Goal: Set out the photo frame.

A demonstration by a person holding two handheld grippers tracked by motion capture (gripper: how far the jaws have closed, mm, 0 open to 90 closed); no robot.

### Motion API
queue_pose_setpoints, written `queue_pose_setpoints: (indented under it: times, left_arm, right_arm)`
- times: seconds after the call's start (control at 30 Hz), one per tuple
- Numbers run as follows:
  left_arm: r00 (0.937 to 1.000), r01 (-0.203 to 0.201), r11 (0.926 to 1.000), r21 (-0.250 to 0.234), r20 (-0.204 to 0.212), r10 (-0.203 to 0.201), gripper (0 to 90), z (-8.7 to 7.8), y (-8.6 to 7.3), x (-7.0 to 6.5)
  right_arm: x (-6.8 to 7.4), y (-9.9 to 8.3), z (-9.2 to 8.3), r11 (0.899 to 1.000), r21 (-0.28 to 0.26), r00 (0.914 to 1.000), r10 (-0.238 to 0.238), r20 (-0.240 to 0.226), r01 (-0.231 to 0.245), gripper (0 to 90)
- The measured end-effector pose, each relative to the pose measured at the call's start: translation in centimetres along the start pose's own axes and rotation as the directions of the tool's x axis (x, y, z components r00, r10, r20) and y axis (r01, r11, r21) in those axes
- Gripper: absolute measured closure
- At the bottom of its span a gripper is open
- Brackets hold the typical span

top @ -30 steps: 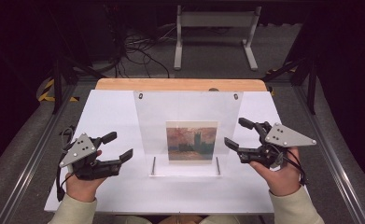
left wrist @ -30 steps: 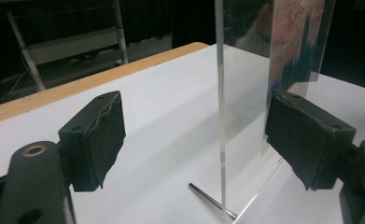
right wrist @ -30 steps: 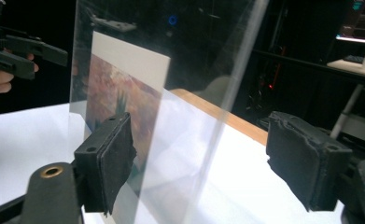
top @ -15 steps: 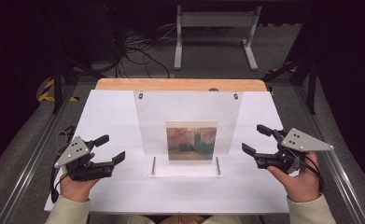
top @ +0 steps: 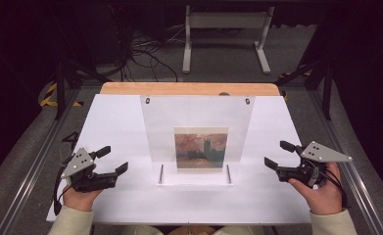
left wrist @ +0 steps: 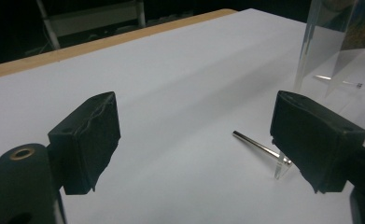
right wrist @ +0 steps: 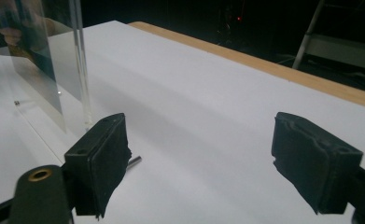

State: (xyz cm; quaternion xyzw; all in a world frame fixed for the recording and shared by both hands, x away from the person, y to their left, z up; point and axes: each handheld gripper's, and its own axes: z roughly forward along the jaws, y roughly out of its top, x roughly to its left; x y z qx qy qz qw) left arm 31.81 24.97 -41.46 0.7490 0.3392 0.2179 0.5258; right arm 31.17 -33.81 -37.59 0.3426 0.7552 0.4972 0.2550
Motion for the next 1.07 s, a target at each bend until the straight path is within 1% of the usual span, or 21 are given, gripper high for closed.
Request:
queue_pose_setpoints:
  times: [0.03, 0.07, 0.13, 0.2, 0.27, 0.3, 0.33, 0.37, 0.4, 0.43, 0.47, 0.5, 0.7, 0.77, 0.83, 0.87, 0.97, 1.07]
  left_arm:
    - [1.0000, 0.005, 1.0000, -0.001, -0.002, -0.005, 16.3, 0.1, -0.2, 0.0]
    - [1.0000, -0.002, 1.0000, 0.006, -0.002, 0.002, 16.4, 0.2, -0.4, 0.0]
    - [1.0000, 0.001, 0.9998, 0.018, 0.002, -0.002, 16.3, 0.4, -0.6, 0.1]
    - [1.0000, 0.008, 0.9992, 0.039, 0.002, -0.008, 16.2, 0.6, -0.9, 0.2]
    - [0.9999, 0.011, 0.9991, 0.041, 0.002, -0.011, 16.2, 0.9, -1.1, 0.4]
    - [0.9999, 0.012, 0.9987, 0.050, 0.000, -0.012, 16.1, 0.9, -1.2, 0.5]
    - [0.9998, 0.021, 0.9984, 0.052, -0.001, -0.020, 16.1, 1.0, -1.3, 0.5]
    - [0.9998, 0.018, 0.9982, 0.057, -0.002, -0.018, 16.1, 1.1, -1.4, 0.6]
    - [0.9997, 0.024, 0.9979, 0.061, 0.001, -0.024, 16.1, 1.2, -1.6, 0.7]
    - [0.9998, 0.020, 0.9977, 0.064, -0.002, -0.020, 16.0, 1.2, -1.7, 0.8]
    - [0.9996, 0.029, 0.9974, 0.066, -0.002, -0.029, 16.0, 1.3, -1.8, 0.9]
    - [0.9996, 0.029, 0.9974, 0.066, -0.002, -0.029, 16.0, 1.3, -1.8, 0.9]
    - [0.9988, 0.047, 0.9967, 0.067, -0.018, -0.046, 15.5, 1.7, -2.9, 1.8]
    - [0.9984, 0.054, 0.9965, 0.063, -0.022, -0.053, 15.2, 1.7, -3.0, 2.1]
    - [0.9983, 0.056, 0.9972, 0.049, -0.020, -0.056, 15.1, 1.6, -3.0, 2.2]
    - [0.9983, 0.056, 0.9972, 0.049, -0.020, -0.056, 15.0, 1.6, -3.0, 2.2]
    - [0.9986, 0.050, 0.9978, 0.043, -0.019, -0.049, 15.0, 1.7, -3.0, 2.1]
    - [0.9989, 0.044, 0.9978, 0.048, -0.019, -0.044, 14.9, 1.7, -3.0, 2.0]
  right_arm:
    - [-0.1, -0.3, 0.0, 1.000, 0.006, 1.0000, 0.000, 0.001, 0.000, 18.8]
    - [-0.3, -0.6, 0.0, 1.000, 0.022, 1.0000, -0.003, 0.005, 0.002, 18.7]
    - [-0.5, -1.2, 0.1, 0.999, 0.035, 1.0000, 0.003, 0.008, -0.003, 18.7]
    - [-0.7, -1.9, 0.2, 0.999, 0.045, 0.9999, 0.013, 0.006, -0.013, 18.7]
    - [-1.0, -2.6, 0.4, 0.998, 0.054, 0.9997, 0.024, 0.002, -0.024, 18.7]
    - [-1.1, -2.9, 0.6, 0.997, 0.064, 0.9995, 0.031, 0.002, -0.031, 18.7]
    - [-1.3, -3.2, 0.8, 0.997, 0.070, 0.9993, 0.038, 0.000, -0.038, 18.7]
    - [-1.4, -3.7, 1.0, 0.996, 0.079, 0.9991, 0.043, 0.000, -0.043, 18.7]
    - [-1.5, -4.0, 1.2, 0.996, 0.083, 0.9991, 0.043, -0.001, -0.043, 18.7]
    - [-1.5, -4.2, 1.3, 0.995, 0.088, 0.9989, 0.047, -0.004, -0.047, 18.7]
    - [-1.6, -4.4, 1.4, 0.995, 0.091, 0.9988, 0.050, -0.006, -0.049, 18.7]
    - [-1.6, -4.7, 1.6, 0.994, 0.096, 0.9986, 0.053, -0.006, -0.053, 18.7]
    - [-1.8, -6.3, 2.6, 0.991, 0.116, 0.9978, 0.066, -0.008, -0.064, 19.2]
    - [-2.0, -6.9, 3.0, 0.989, 0.122, 0.9964, 0.084, -0.010, -0.083, 19.7]
    - [-2.1, -7.1, 3.2, 0.987, 0.134, 0.9959, 0.088, -0.016, -0.085, 20.3]
    - [-2.0, -7.0, 3.2, 0.988, 0.133, 0.9966, 0.082, -0.014, -0.079, 20.1]
    - [-2.1, -7.0, 3.2, 0.988, 0.132, 0.9965, 0.082, -0.014, -0.079, 20.0]
    - [-2.0, -7.0, 3.1, 0.989, 0.125, 0.9965, 0.083, -0.008, -0.081, 19.5]
